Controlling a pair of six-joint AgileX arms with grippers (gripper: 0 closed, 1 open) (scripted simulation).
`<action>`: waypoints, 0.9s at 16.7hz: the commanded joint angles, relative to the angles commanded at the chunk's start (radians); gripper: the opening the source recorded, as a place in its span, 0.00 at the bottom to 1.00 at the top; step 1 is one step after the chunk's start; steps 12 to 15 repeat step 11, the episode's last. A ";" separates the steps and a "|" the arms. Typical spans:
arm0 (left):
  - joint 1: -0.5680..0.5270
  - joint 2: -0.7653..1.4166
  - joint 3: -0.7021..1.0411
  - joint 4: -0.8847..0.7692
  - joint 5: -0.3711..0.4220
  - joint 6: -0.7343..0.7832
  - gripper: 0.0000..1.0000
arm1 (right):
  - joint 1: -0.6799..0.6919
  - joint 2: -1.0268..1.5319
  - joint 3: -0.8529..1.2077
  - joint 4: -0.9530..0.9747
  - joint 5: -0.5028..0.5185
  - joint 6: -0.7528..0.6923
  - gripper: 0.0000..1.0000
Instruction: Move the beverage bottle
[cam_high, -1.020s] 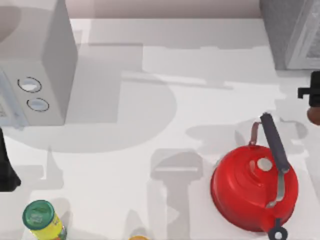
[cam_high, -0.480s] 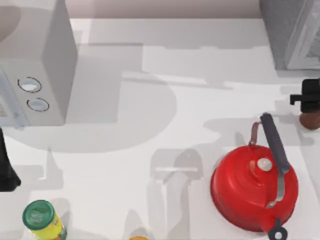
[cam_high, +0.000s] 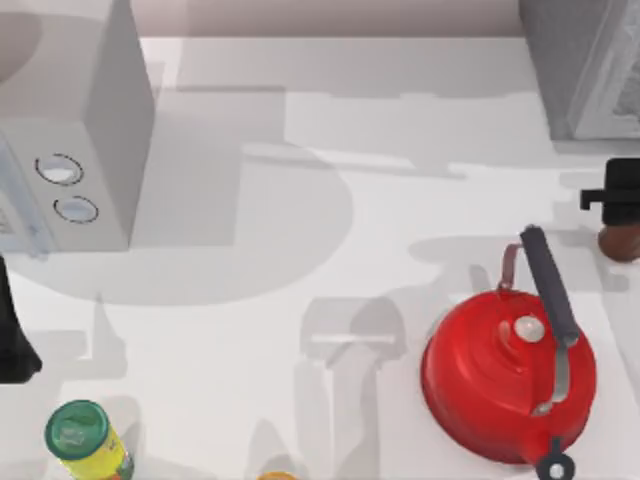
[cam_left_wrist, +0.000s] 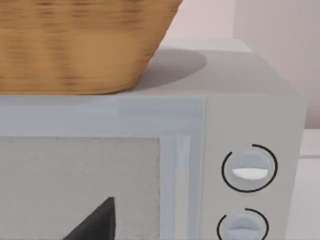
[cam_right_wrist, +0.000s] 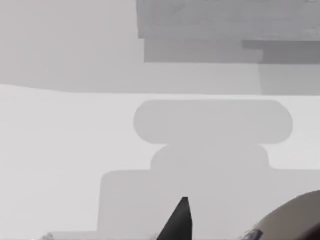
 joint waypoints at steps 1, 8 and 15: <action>0.000 0.000 0.000 0.000 0.000 0.000 1.00 | 0.000 0.000 0.000 0.000 0.000 0.000 0.68; 0.000 0.000 0.000 0.000 0.000 0.000 1.00 | 0.000 0.000 0.000 0.000 0.000 0.000 1.00; 0.000 0.000 0.000 0.000 0.000 0.000 1.00 | 0.000 0.000 0.000 0.000 0.000 0.000 1.00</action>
